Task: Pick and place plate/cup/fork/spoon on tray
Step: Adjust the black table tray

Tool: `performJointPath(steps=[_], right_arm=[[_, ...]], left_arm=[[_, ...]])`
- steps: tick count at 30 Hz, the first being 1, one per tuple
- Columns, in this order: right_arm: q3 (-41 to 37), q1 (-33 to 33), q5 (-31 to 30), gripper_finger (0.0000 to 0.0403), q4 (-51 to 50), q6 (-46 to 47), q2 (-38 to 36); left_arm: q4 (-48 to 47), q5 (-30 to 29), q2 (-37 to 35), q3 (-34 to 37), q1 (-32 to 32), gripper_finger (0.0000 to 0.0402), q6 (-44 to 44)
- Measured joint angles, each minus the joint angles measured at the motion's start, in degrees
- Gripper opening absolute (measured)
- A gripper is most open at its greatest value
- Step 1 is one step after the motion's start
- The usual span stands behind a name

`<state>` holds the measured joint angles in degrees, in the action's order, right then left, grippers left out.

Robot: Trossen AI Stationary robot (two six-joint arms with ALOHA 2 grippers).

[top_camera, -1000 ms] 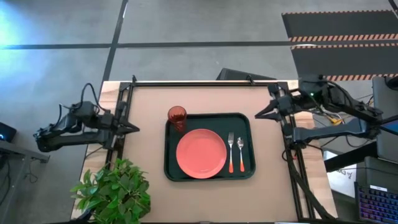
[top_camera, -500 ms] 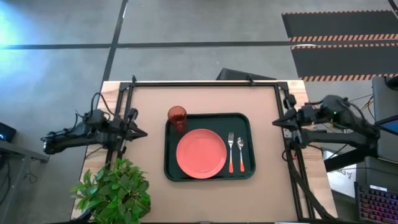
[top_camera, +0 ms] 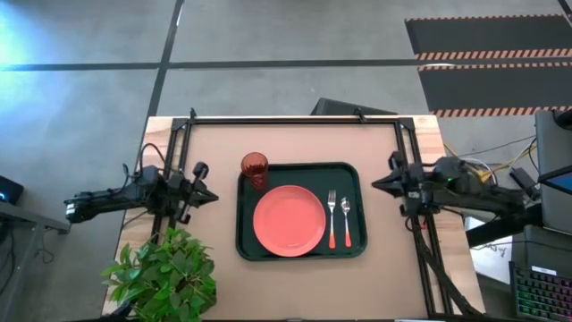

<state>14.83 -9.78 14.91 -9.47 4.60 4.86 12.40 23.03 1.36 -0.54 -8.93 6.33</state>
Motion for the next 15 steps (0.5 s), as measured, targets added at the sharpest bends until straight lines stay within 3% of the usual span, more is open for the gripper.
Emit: performJointPath(steps=[4,8,11,15], right_arm=[[-7.45,0.01,-2.98,0.0009,5.79,0.51,-4.57],[-14.19,-0.02,-9.20,0.0009,11.40,0.29,-4.39],[-13.81,-0.07,-14.52,0.0009,9.44,0.24,-2.81],[-13.83,0.00,-15.15,0.0009,9.43,-5.90,-2.51]], left_arm=[[0.05,0.00,0.71,0.05,0.02,0.0000,-0.69],[-2.49,-0.22,1.10,0.07,0.02,0.0000,-1.71],[-5.22,-0.94,1.23,0.09,0.01,0.0000,-2.38],[-6.21,-3.18,1.54,0.10,-0.03,0.0000,-4.17]])
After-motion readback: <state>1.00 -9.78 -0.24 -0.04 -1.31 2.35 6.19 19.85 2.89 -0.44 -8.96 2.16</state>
